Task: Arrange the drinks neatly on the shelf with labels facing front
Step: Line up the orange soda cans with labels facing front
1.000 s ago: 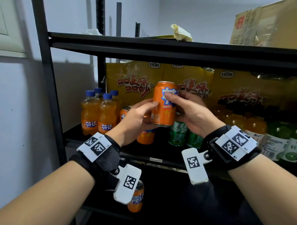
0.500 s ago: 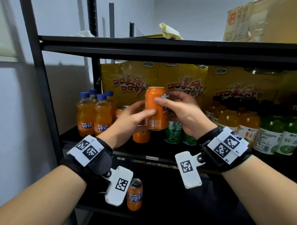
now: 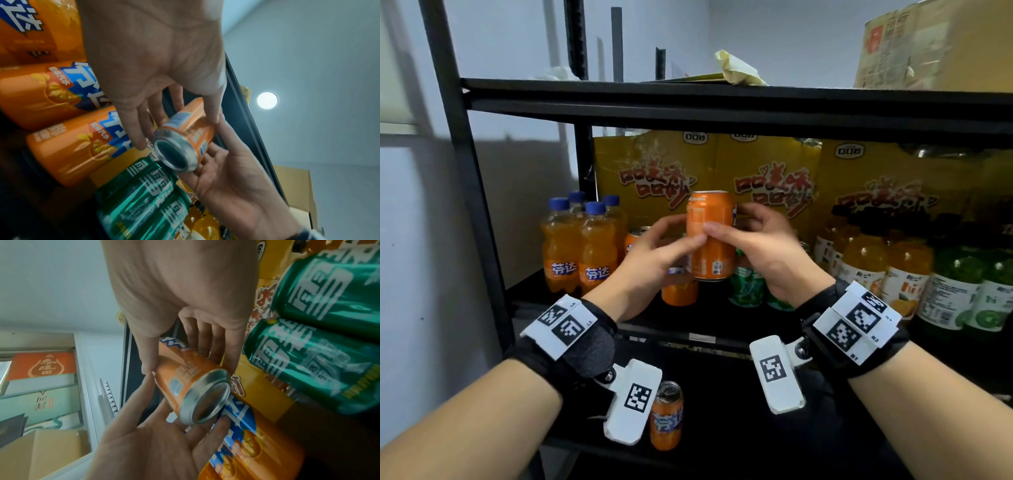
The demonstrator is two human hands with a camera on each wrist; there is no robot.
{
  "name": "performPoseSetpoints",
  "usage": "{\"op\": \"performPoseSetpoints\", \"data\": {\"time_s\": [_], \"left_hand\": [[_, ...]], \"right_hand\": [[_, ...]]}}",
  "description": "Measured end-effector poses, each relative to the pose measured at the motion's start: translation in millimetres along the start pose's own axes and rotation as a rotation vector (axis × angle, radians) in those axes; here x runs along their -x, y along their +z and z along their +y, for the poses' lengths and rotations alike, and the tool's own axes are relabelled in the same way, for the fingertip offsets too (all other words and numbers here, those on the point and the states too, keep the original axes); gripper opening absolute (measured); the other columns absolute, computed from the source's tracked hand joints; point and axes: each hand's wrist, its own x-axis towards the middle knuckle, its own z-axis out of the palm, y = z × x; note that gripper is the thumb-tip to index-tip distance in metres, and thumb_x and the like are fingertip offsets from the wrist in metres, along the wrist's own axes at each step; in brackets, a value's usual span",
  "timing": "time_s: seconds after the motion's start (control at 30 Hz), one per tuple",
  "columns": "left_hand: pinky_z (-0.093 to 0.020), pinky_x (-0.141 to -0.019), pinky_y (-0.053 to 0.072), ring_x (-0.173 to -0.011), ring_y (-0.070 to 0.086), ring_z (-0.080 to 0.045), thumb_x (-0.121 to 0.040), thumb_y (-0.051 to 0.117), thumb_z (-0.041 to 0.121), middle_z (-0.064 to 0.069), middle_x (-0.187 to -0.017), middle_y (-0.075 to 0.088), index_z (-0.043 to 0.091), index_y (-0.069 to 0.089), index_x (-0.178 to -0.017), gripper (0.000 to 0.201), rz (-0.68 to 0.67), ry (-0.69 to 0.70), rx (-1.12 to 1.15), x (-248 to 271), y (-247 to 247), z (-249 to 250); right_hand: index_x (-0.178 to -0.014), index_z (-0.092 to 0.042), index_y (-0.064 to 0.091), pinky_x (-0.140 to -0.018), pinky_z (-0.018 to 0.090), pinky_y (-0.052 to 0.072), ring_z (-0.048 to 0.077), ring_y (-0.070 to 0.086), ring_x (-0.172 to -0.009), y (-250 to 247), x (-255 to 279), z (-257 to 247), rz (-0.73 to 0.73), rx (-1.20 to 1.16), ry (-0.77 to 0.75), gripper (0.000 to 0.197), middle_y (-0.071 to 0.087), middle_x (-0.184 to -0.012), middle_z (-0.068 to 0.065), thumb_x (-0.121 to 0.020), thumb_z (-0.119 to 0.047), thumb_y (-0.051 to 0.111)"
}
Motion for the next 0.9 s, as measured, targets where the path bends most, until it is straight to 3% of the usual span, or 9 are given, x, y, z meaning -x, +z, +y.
{"op": "performPoseSetpoints", "data": {"time_s": [0.1,0.23,0.33,0.4,0.57,0.67,0.73,0.8,0.9], "left_hand": [[-0.046,-0.097,0.058,-0.115,0.07,-0.032,-0.084,0.069,0.029,-0.013,-0.128,0.07,0.022,0.056,-0.141,0.058,-0.064,-0.085,0.068,0.7,0.7,3.2],[-0.049,-0.096,0.059,-0.113,0.071,-0.029,-0.084,0.074,0.025,-0.013,-0.128,0.07,0.017,0.055,-0.143,0.063,0.001,-0.01,0.044,2.7,3.3,1.1],[-0.049,-0.091,0.061,-0.109,0.073,-0.024,-0.075,0.08,0.029,-0.011,-0.126,0.07,0.025,0.056,-0.14,0.069,0.036,0.059,-0.015,2.1,3.6,-0.2],[-0.046,-0.091,0.061,-0.109,0.073,-0.022,-0.074,0.08,0.032,-0.009,-0.127,0.069,0.028,0.056,-0.138,0.068,0.021,0.046,-0.02,1.6,2.7,0.0],[-0.041,-0.096,0.058,-0.117,0.068,-0.031,-0.084,0.067,0.036,-0.013,-0.127,0.071,0.016,0.062,-0.135,0.054,-0.094,-0.101,0.105,0.0,0.3,1.4],[-0.038,-0.087,0.061,-0.113,0.071,-0.031,-0.086,0.068,0.033,-0.014,-0.125,0.072,0.012,0.062,-0.134,0.053,-0.076,-0.082,0.16,-0.8,0.4,0.8],[-0.035,-0.082,0.061,-0.111,0.072,-0.029,-0.083,0.072,0.033,-0.013,-0.124,0.073,0.013,0.06,-0.135,0.057,-0.033,-0.049,0.15,0.1,0.8,-0.6],[-0.036,-0.082,0.061,-0.109,0.073,-0.029,-0.078,0.076,0.035,-0.012,-0.124,0.072,0.016,0.058,-0.137,0.064,0.001,-0.02,0.119,0.4,0.6,-3.1],[-0.041,-0.086,0.061,-0.109,0.073,-0.028,-0.075,0.08,0.038,-0.011,-0.125,0.071,0.022,0.057,-0.136,0.067,-0.008,-0.016,0.086,0.2,-0.1,-6.8]], "right_hand": [[-0.124,-0.018,0.059,-0.083,0.044,0.064,0.016,0.077,-0.096,0.5,-3.2,2.7,-0.028,-0.094,0.034,0.081,0.074,-0.121,0.006,-0.052,-0.041,0.089],[-0.137,-0.015,0.059,-0.09,0.04,0.062,0.017,0.073,-0.106,0.3,-4.4,3.2,-0.011,0.071,-0.042,0.086,0.072,-0.125,0.002,-0.065,-0.052,0.09],[-0.125,-0.019,0.067,-0.068,0.025,0.061,0.01,0.077,-0.091,-1.7,-6.9,2.2,-0.022,0.098,-0.052,0.068,0.077,-0.11,-0.004,-0.067,-0.043,0.093],[-0.121,-0.017,0.068,-0.063,0.023,0.06,0.008,0.077,-0.086,-3.8,-8.8,1.5,-0.026,0.044,-0.033,0.062,0.078,-0.106,0.0,-0.067,-0.033,0.094],[-0.134,-0.012,0.059,-0.078,0.036,0.065,0.014,0.077,-0.097,-4.6,-7.4,-0.7,-0.052,-0.027,-0.016,0.07,0.076,-0.116,0.004,-0.073,-0.027,0.09],[-0.133,-0.01,0.06,-0.077,0.034,0.064,0.014,0.077,-0.097,-3.4,-7.5,-1.1,-0.081,-0.014,-0.022,0.059,0.076,-0.117,0.005,-0.082,-0.024,0.085],[-0.127,-0.016,0.065,-0.077,0.033,0.064,0.011,0.076,-0.096,-2.5,-7.4,-2.3,-0.101,0.023,-0.047,0.059,0.076,-0.115,0.001,-0.076,-0.035,0.088],[-0.115,-0.022,0.069,-0.07,0.03,0.063,0.007,0.076,-0.092,-2.4,-7.2,-3.5,-0.106,0.048,-0.06,0.06,0.078,-0.105,-0.006,-0.064,-0.046,0.089],[-0.108,-0.021,0.073,-0.065,0.028,0.062,0.008,0.077,-0.088,-3.5,-7.4,-1.8,-0.09,0.029,-0.061,0.047,0.08,-0.097,-0.009,-0.069,-0.038,0.092]]}}
